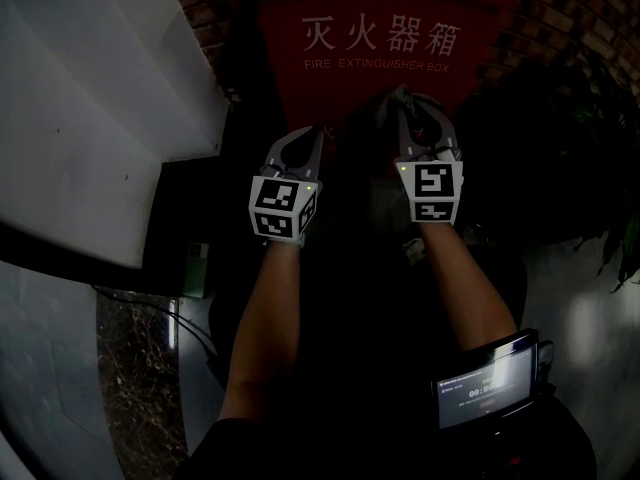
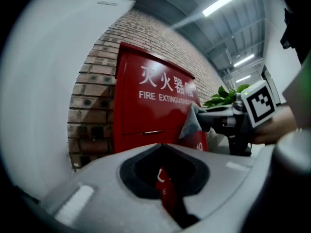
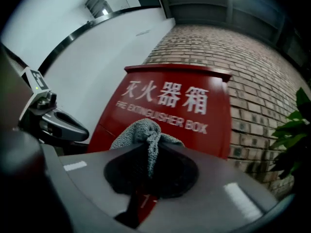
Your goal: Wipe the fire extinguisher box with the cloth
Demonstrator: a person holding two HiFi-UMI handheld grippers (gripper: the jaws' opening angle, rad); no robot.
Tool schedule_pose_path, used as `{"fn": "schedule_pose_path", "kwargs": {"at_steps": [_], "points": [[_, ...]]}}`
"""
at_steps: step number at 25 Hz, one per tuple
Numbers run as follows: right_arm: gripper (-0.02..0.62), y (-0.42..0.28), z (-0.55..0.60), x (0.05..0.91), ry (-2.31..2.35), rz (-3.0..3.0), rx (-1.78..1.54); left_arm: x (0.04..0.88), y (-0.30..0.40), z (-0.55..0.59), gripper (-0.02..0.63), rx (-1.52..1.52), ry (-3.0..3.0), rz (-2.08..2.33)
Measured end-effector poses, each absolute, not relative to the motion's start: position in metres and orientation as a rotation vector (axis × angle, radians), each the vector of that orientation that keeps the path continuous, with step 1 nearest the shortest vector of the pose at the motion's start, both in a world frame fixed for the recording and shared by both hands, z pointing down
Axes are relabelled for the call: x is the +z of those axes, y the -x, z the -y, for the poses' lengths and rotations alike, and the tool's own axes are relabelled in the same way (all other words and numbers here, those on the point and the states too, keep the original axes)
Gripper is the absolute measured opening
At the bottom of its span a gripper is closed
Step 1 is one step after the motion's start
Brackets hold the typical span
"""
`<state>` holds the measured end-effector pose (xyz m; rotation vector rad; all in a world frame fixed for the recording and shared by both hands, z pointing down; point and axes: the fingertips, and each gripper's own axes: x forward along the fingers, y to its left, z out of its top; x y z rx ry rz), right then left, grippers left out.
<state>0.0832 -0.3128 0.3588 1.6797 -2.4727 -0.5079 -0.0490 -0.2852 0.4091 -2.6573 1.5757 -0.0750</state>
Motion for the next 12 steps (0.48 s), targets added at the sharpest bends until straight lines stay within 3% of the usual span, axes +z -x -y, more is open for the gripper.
{"fn": "schedule_pose_path", "kwargs": {"at_steps": [6,12], "points": [[0.035,0.021,0.302,0.396,-1.387,2.476,-0.589,0.409,0.094,0.285,0.003,-0.016,2.568,-1.772],[0.035,0.075,0.308,0.407,-1.320,2.531,-0.553,0.408,0.122,0.299,0.003,0.005,2.569,-1.822]]}}
